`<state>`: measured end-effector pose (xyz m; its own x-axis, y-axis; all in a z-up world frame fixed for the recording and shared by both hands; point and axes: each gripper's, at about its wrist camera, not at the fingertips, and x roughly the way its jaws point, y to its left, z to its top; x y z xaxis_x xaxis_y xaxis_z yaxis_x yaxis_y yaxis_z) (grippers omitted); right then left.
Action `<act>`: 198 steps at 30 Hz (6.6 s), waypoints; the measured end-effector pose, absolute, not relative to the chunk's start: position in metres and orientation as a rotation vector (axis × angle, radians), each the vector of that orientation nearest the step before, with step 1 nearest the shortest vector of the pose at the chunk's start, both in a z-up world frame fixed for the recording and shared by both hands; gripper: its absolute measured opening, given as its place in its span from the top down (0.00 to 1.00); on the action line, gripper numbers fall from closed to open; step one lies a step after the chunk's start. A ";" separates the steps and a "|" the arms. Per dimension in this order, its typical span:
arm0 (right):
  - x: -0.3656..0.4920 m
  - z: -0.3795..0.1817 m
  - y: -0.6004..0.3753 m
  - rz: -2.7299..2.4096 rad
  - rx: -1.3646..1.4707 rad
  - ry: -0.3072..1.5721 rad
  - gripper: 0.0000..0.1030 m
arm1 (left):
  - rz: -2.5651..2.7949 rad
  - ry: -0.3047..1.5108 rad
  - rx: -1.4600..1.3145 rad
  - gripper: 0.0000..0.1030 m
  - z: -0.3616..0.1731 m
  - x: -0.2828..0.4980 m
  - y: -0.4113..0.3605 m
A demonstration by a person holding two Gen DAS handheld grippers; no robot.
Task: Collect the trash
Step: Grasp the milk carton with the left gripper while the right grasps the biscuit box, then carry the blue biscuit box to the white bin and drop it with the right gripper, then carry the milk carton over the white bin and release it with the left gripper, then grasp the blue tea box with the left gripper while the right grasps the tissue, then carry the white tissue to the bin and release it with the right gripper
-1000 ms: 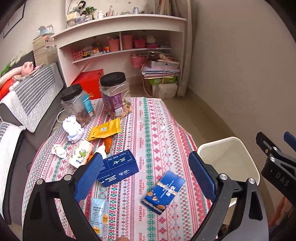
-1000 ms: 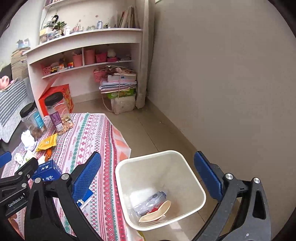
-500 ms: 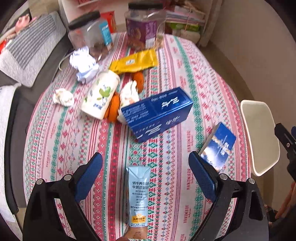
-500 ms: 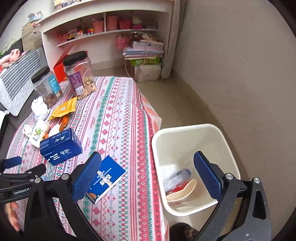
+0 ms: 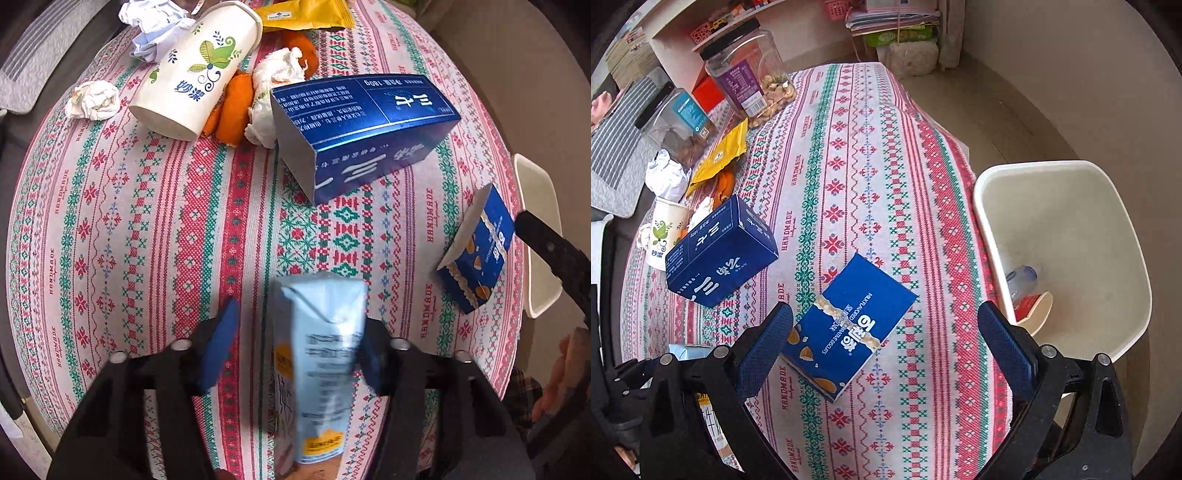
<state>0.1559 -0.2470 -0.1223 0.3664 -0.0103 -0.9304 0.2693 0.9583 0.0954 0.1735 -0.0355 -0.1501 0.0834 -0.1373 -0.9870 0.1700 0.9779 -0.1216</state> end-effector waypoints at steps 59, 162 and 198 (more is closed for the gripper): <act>0.120 -0.005 -0.227 -0.013 0.058 0.689 0.46 | -0.266 0.844 -0.137 0.65 -0.005 0.152 -0.003; 0.210 -0.098 -0.155 0.044 0.059 0.982 0.07 | -0.203 1.056 -0.162 0.56 -0.029 0.197 0.079; 0.198 -0.047 -0.139 0.230 0.095 0.895 0.67 | -0.107 0.911 -0.180 0.56 0.000 0.177 0.104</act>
<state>0.1983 -0.1391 -0.0466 0.6027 0.2378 -0.7617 -0.1589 0.9712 0.1774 0.1770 0.1044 -0.0001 0.6094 -0.1686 -0.7747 0.0160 0.9795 -0.2006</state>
